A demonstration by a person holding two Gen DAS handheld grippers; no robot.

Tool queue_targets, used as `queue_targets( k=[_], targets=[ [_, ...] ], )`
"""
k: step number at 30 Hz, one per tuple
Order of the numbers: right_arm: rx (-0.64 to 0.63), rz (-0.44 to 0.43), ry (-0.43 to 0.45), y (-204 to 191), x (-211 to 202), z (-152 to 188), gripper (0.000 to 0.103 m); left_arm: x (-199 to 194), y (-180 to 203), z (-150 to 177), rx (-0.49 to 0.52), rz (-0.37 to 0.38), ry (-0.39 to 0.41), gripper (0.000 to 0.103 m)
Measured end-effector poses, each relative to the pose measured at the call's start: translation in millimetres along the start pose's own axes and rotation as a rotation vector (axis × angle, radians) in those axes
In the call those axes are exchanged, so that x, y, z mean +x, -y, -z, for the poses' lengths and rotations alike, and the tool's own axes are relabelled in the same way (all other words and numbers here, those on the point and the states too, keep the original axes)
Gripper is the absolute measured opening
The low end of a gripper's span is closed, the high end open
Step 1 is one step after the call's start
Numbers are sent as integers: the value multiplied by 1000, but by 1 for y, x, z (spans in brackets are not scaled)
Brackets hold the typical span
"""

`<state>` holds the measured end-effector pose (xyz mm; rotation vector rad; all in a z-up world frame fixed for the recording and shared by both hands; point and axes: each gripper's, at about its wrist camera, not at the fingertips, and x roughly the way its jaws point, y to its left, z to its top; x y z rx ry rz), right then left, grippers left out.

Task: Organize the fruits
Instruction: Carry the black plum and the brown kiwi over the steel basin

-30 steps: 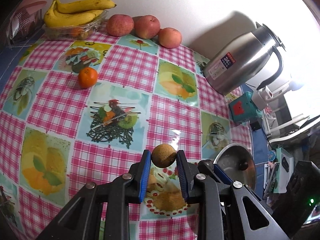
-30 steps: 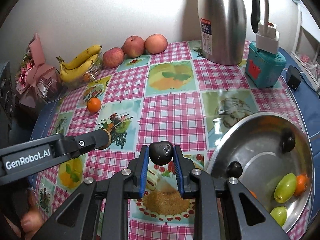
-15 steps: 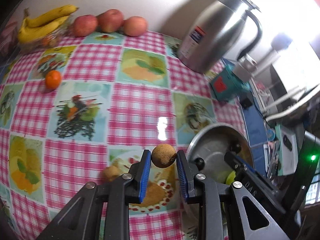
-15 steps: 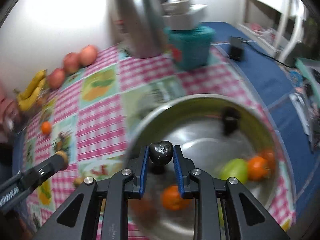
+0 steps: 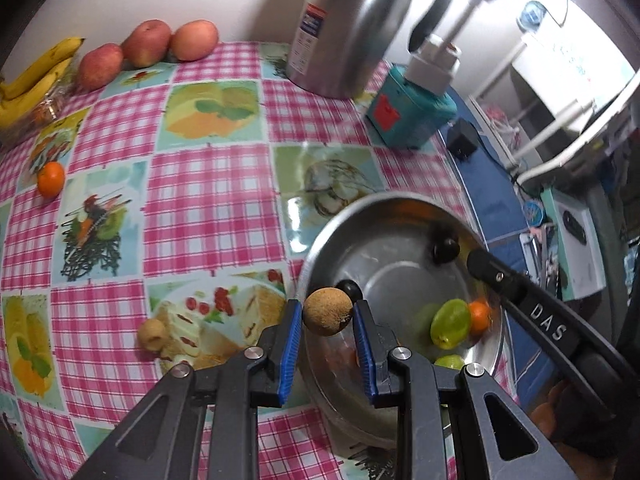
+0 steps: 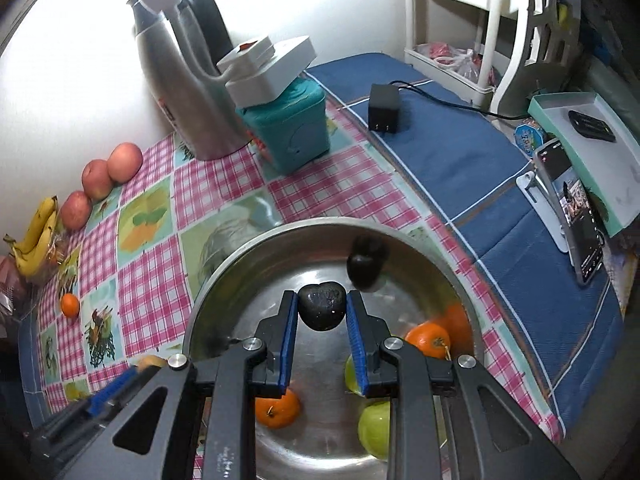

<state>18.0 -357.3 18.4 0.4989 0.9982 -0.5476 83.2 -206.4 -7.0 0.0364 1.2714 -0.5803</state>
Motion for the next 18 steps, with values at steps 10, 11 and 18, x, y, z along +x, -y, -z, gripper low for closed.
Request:
queue_targets(
  k=[10,11,18],
  targets=[
    [-10,-5,-65,0,18,3,26,24,16,9,48,-43,-59,28],
    [-12,-2,-74,0,20,4,26,26,16,10,51,-44,-64,28],
    [-13,6,-132,2,36,9,26,38,17,13,53,-61,-94,28]
  ],
)
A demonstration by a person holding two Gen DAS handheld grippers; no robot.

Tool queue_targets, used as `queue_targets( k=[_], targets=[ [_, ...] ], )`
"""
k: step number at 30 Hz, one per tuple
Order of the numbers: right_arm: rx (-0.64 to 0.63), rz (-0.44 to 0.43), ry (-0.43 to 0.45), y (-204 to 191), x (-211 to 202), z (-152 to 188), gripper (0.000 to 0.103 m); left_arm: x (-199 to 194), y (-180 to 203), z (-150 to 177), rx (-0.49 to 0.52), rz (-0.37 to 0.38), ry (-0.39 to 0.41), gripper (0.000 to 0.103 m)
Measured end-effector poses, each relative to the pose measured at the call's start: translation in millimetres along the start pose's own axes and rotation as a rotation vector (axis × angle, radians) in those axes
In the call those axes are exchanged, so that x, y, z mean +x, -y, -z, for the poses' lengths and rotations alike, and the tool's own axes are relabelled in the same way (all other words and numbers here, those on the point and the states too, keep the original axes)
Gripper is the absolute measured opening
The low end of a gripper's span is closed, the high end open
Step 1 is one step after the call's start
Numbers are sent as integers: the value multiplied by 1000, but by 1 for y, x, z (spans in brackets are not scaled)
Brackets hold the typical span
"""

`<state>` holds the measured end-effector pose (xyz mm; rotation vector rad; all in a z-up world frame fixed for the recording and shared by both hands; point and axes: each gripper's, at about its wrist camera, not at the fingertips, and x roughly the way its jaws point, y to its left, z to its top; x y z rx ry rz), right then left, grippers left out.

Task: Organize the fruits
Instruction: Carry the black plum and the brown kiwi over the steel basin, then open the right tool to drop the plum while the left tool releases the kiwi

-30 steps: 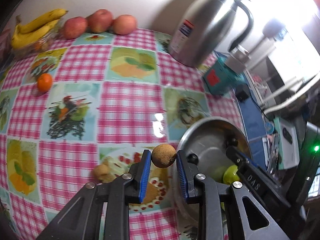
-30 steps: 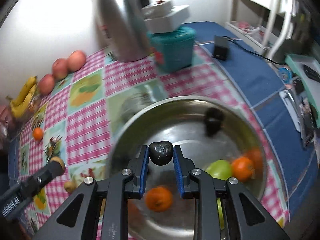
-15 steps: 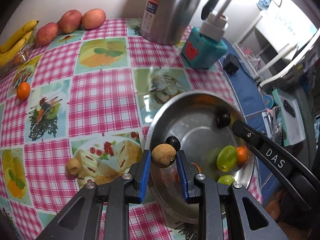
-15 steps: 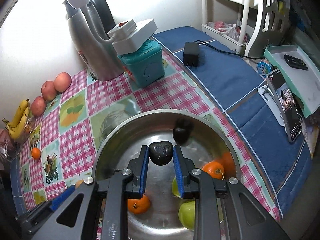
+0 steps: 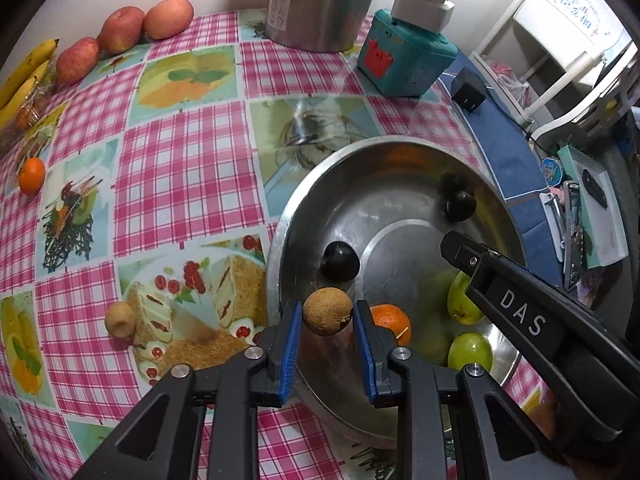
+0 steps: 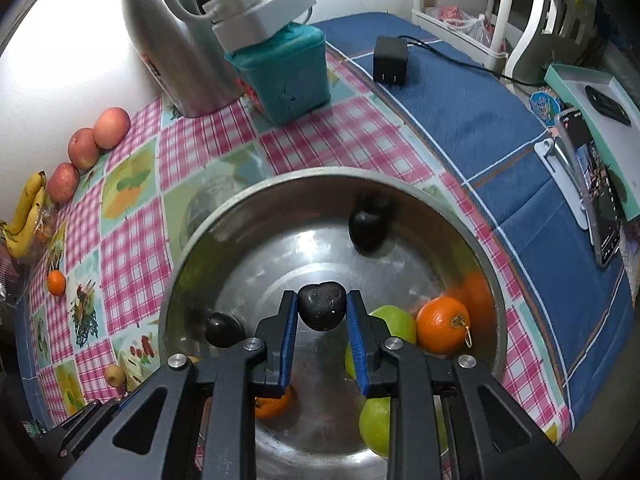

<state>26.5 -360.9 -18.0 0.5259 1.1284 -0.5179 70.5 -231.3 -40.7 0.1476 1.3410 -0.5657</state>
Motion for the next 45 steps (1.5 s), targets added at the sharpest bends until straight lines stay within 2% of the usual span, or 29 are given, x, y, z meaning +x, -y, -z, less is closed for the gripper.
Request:
queue_targets(
  k=[14,17,19,29,37,45],
  targets=[
    [6,-4,-45,3,9,3,26,1,8,-1,19,-16,-2,29],
    [9,-7,-45,3,8,2,30,-4,6,-2,19,-12,3,29],
    [4,-4,-38,2,6,1,36,-8,4,-2,18,-10,6,29],
    [-6,-12,40,-4,-24,-6,36,-26,-1,-5,18,3,36,30],
    [-16,-14,67,-7,-37,-8,36,-37,-18,-7,-32,8,54,30],
    [-43,0,24,-14,-27,-5,36,-44,-55,-14,-137,-43,76,30]
  ],
)
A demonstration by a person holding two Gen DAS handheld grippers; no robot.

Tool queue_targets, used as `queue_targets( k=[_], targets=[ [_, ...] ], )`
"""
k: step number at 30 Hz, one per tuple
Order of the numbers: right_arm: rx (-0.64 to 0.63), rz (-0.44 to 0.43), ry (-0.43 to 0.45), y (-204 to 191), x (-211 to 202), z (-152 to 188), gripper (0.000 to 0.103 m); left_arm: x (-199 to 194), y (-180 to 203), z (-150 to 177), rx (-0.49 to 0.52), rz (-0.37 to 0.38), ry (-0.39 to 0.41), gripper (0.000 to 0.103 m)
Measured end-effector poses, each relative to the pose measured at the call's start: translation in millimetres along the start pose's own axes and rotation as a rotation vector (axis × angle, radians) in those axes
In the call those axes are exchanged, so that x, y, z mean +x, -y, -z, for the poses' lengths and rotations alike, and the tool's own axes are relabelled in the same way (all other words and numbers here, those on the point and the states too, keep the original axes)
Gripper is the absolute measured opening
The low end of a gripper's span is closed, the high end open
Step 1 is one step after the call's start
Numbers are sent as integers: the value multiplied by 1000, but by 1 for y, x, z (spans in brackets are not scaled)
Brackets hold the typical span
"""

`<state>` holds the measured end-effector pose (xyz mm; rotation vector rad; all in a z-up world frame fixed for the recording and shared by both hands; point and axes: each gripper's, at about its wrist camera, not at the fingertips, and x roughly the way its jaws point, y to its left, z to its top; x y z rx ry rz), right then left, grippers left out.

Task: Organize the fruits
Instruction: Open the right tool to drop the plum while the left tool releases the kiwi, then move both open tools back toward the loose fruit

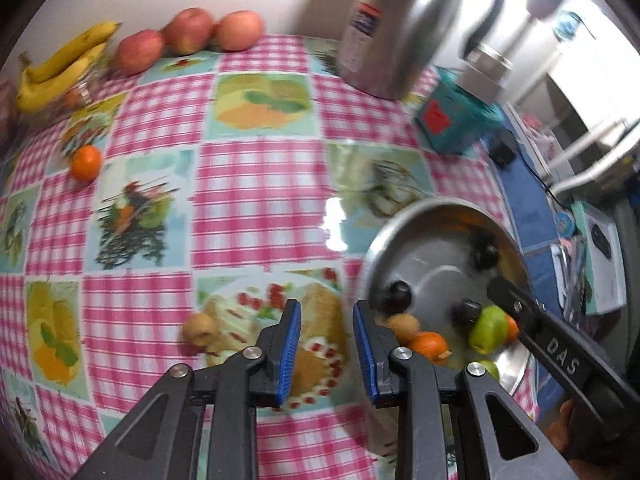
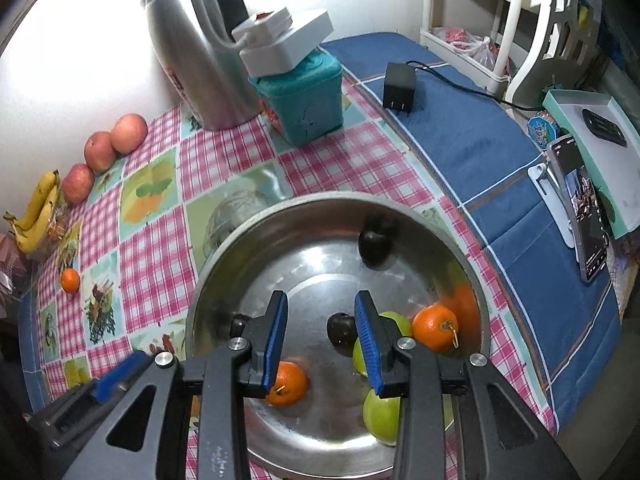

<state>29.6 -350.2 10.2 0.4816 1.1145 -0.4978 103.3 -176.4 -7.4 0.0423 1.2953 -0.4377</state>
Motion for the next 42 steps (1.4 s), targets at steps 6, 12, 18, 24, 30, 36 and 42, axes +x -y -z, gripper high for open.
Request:
queue_targets(
  k=[6,12,18,24,30,36,42],
  targets=[
    [-31,5,-29,-10,7,3,36,-9,-34,-8,-83,-25,22,30],
    [-70,-4,-30,-25,3,6,35,-19,-57,-9,-135,-37,42,30],
    [-102,-14,-28,-39,-2,8,35,-25,-64,-10,-151,-40,51,30],
    [-125,-7,-32,-47,-2,10,44,-24,-68,-10,-158,-68,49,74],
    [-131,11,-52,-47,5,12,58,-22,-77,-10,-179,-105,52,78],
    [-137,20,-69,-50,9,14,58,-21,-81,-9,-185,-111,51,79],
    [-135,16,-64,-51,10,15,66,-21,-81,-10,-175,-149,67,103]
  ],
)
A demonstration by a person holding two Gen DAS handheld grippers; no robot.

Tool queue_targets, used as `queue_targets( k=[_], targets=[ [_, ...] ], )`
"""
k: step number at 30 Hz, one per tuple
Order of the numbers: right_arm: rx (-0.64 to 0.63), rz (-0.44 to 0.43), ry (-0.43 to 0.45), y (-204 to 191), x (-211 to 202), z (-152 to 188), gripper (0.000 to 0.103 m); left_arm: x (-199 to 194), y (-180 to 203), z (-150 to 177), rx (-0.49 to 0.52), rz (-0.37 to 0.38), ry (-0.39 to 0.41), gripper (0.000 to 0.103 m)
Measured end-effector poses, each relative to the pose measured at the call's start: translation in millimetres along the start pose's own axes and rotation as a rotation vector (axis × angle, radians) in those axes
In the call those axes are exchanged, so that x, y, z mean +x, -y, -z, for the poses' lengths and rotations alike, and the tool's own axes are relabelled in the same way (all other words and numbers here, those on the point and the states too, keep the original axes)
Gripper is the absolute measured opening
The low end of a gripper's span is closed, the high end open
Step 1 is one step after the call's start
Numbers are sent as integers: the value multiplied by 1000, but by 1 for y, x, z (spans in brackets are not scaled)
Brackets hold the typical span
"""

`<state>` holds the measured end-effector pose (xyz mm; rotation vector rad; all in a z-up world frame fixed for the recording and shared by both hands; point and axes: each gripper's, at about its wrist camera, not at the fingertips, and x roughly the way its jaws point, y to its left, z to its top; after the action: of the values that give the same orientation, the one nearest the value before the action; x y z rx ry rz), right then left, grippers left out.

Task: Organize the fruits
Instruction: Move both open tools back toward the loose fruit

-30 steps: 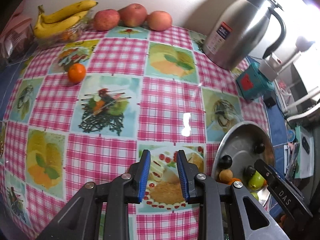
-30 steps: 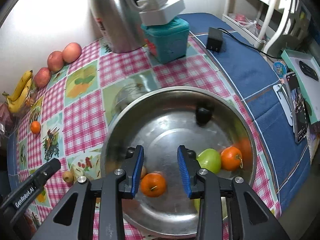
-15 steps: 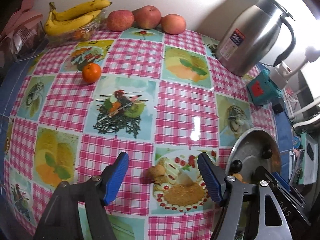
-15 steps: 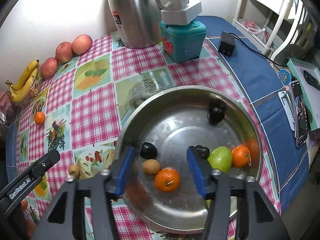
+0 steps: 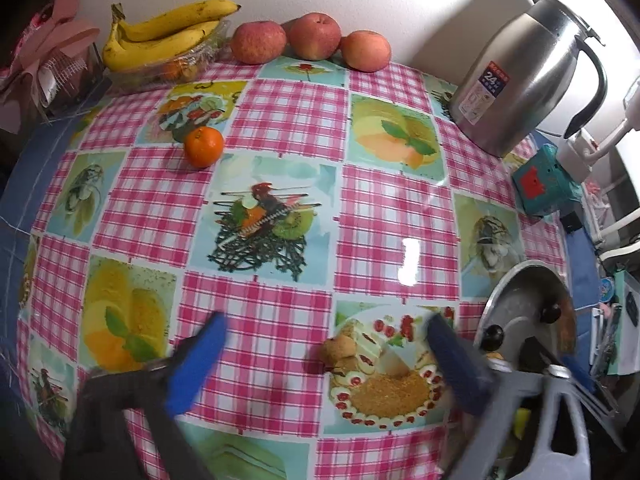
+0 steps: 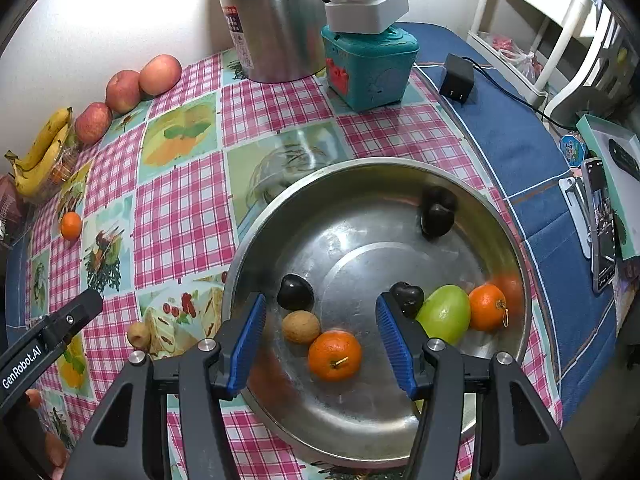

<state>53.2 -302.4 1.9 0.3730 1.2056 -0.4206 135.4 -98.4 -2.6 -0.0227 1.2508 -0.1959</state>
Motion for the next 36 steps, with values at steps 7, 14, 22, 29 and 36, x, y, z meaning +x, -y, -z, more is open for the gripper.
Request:
queue_targets(
  k=[7,14,22,29,36],
  targets=[
    [8,8,68,2,-6,-1,95,0,0,1,28,-31,22,103],
    [8,20,102,3,-8,-2,95,-1,3,1,47,-38,31,103],
    [9,19,119,1,-10,-1,95,-4,3,1,59,-48,53,103],
    [-1,6,103,-7,-6,0,95,-4,-20,-4,33,-78,55,103],
    [-62,-29,76,-42,-1,6,95,-10,-61,-9,-2,-164,74,103]
  ],
)
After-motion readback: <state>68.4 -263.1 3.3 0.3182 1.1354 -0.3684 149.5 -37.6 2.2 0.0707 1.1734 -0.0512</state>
